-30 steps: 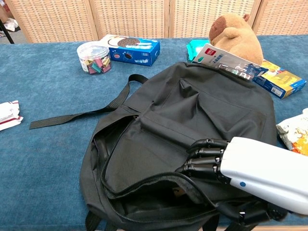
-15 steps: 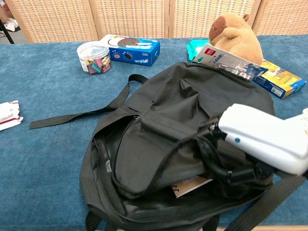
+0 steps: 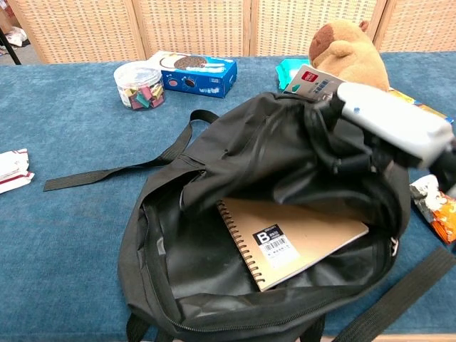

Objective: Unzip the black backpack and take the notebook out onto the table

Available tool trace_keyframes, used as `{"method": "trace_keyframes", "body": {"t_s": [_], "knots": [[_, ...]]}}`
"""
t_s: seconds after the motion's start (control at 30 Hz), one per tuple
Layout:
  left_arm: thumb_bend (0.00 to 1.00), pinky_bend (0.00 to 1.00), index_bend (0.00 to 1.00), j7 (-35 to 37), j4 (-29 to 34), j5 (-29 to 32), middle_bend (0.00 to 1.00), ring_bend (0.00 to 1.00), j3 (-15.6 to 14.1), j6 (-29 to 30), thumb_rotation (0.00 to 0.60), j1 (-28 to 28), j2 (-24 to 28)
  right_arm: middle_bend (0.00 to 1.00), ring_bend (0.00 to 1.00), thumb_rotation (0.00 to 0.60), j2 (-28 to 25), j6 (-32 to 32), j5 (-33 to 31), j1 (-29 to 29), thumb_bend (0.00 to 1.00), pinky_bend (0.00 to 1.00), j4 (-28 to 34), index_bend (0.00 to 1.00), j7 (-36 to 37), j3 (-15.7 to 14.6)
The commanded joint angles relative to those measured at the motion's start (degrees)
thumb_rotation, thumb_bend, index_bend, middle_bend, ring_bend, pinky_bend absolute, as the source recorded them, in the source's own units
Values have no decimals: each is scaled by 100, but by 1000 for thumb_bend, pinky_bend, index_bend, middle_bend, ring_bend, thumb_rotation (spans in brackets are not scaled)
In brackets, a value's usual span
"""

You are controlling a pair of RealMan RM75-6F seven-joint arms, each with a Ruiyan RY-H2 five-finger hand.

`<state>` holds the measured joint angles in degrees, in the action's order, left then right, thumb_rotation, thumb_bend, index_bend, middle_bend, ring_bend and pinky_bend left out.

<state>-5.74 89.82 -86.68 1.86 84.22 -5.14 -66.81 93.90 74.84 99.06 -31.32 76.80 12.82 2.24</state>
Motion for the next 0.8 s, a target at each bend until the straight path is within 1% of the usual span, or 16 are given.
{"method": "trace_keyframes", "body": {"t_s": [0.03,0.1,0.17,0.23,0.33,0.37,0.5,0.6,0.7,0.8], "knots": [[131,0,0,135,-95,-443,0,0,-76,77,600,-134,-77,670,556,600,-164,-444,-693,-115,746,535,427,654,-114,460],[131,0,0,272,-179,-789,0,0,-119,172,600,-226,-111,670,556,600,-185,-633,-1117,-142,747,535,617,654,-293,683],[131,0,6,343,-214,-1060,0,0,-147,219,600,-320,-121,671,556,600,-184,-751,-1435,-145,748,535,744,654,-424,824],[130,0,33,461,-268,-1451,0,0,-219,202,600,-492,-130,671,556,600,-184,-925,-1926,-144,749,535,971,654,-657,1003],[135,1,105,641,-297,-1911,0,0,-320,78,600,-763,-145,670,556,600,-245,-1159,-2590,-150,749,535,1334,654,-948,1206],[141,9,142,681,-313,-2012,0,0,-337,57,600,-829,-159,670,556,600,-268,-1204,-2728,-154,749,535,1420,654,-1002,1247],[151,41,237,878,-407,-2574,0,1,-421,-96,600,-1224,-307,671,556,600,-388,-1374,-3315,-175,749,535,1799,654,-1271,1388],[152,54,290,1040,-494,-2922,1,21,-475,-282,600,-1557,-513,671,556,600,-477,-1517,-3841,-194,756,535,2081,654,-1387,1496],[152,54,314,1112,-692,-3192,13,33,-504,-444,600,-1849,-818,673,556,600,-546,-1658,-4373,-234,759,535,2278,654,-1431,1616],[155,54,321,1140,-932,-3360,23,33,-521,-611,600,-2102,-1171,674,556,600,-592,-1738,-4770,-276,759,535,2360,654,-1463,1697]]}}
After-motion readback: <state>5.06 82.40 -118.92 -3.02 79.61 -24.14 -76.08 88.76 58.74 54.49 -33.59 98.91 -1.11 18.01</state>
